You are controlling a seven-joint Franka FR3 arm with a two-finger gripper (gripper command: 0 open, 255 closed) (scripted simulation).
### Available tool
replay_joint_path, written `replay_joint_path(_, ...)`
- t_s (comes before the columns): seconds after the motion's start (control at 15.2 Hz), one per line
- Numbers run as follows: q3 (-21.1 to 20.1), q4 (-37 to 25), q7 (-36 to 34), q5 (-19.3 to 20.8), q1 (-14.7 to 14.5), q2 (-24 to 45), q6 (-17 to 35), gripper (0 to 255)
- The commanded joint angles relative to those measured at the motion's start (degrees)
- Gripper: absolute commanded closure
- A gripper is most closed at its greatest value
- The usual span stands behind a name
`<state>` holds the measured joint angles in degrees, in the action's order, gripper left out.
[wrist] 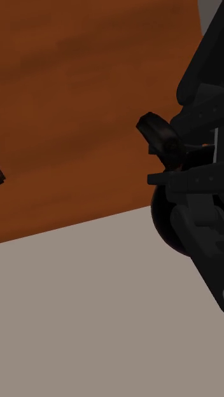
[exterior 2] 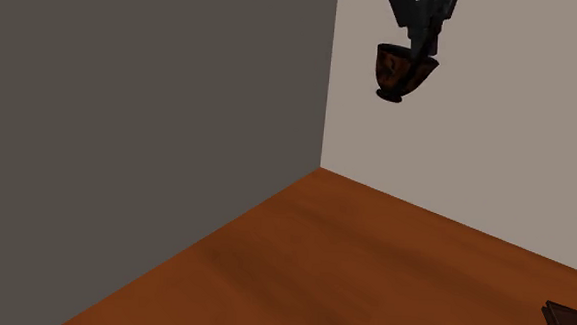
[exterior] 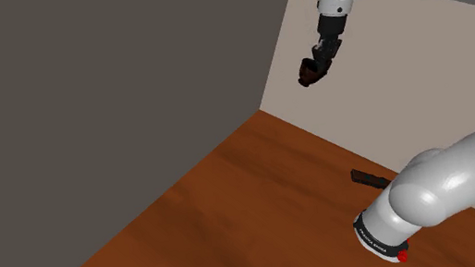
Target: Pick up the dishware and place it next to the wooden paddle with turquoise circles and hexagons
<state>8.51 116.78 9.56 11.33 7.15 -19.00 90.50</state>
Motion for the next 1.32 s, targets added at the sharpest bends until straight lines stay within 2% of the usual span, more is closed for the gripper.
replay_joint_path(0.0, 0.77, 3.74, 1.2, 0.98, 0.74, -4.08, -0.12, 255)
replay_joint_path(0.66, 4.44, 17.85, 7.45, 6.8, 5.11, -23.98, -4.53, 255)
replay_joint_path(1.25, 9.16, 24.86, 16.19, 14.16, 10.67, -40.37, -11.79, 255)
